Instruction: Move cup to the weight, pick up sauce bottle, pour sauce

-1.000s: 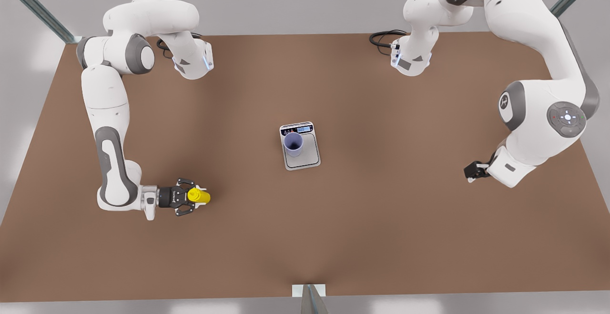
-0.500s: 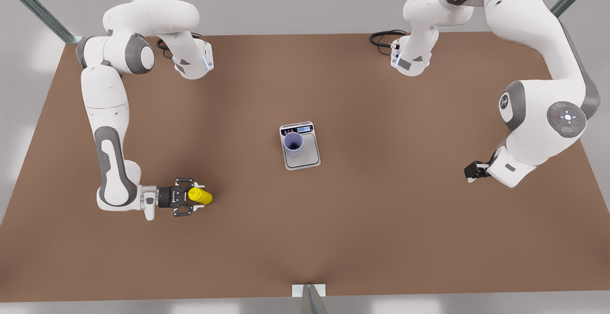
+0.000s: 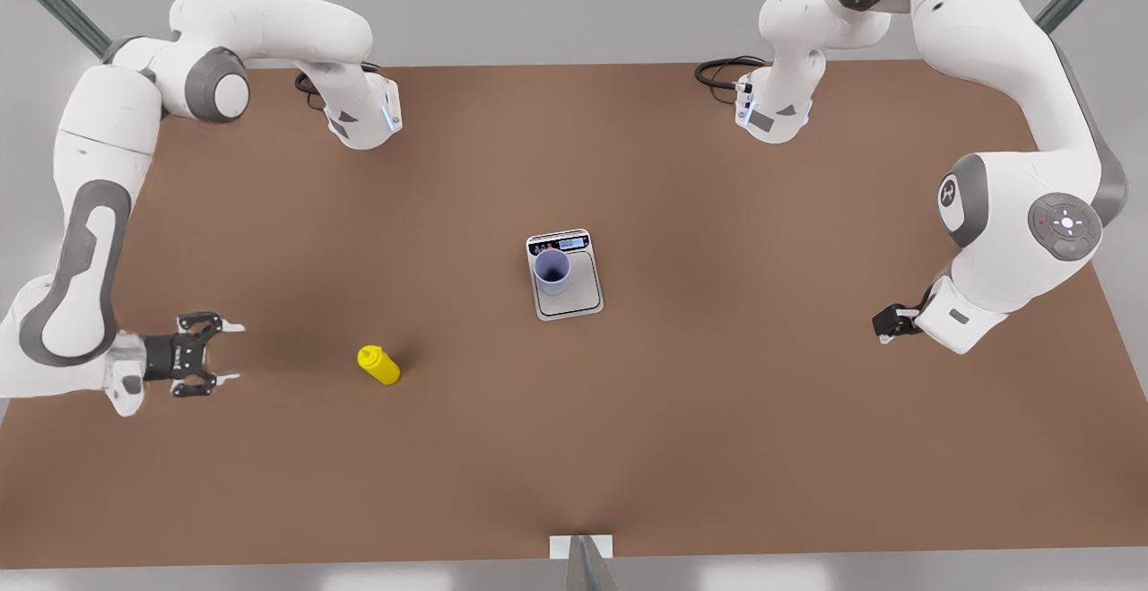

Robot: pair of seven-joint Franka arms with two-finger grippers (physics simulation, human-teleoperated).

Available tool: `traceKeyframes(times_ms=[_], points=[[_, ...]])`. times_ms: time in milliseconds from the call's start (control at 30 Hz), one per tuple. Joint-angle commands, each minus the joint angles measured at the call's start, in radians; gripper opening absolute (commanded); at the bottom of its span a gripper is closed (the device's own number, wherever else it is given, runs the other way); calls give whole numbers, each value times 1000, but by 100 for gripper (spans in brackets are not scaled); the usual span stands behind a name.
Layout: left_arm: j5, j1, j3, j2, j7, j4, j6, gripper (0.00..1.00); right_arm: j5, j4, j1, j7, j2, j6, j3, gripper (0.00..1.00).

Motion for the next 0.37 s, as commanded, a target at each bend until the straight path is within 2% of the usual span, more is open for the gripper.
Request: traceKeyframes(times_ms=[0, 67, 100, 167, 200, 233, 333], points=[[0, 0, 0, 0, 0, 0, 2, 100, -47, 30, 13, 107, -8, 0, 1, 100], [0, 0, 0, 0, 0, 0, 2, 100, -212, 87, 108, 578, -61, 17, 1, 100], [0, 0, 2, 1, 0, 0, 2, 100, -348, 9, 181, 778, -176, 68, -1, 100], [0, 0, 0, 1, 0, 0, 2, 100, -484, -213, 251, 1100, -413, 180, -2, 100], [0, 0, 2, 3, 0, 0, 2, 100, -503, -261, 286, 1235, -491, 180, -4, 100], [0, 0, 2, 3, 0, 0, 2, 100, -503, -281, 347, 1282, -551, 180, -57, 100], [-1, 5, 2, 5, -12, 0, 0, 100, -495, -356, 358, 1283, -622, 204, -67, 100]])
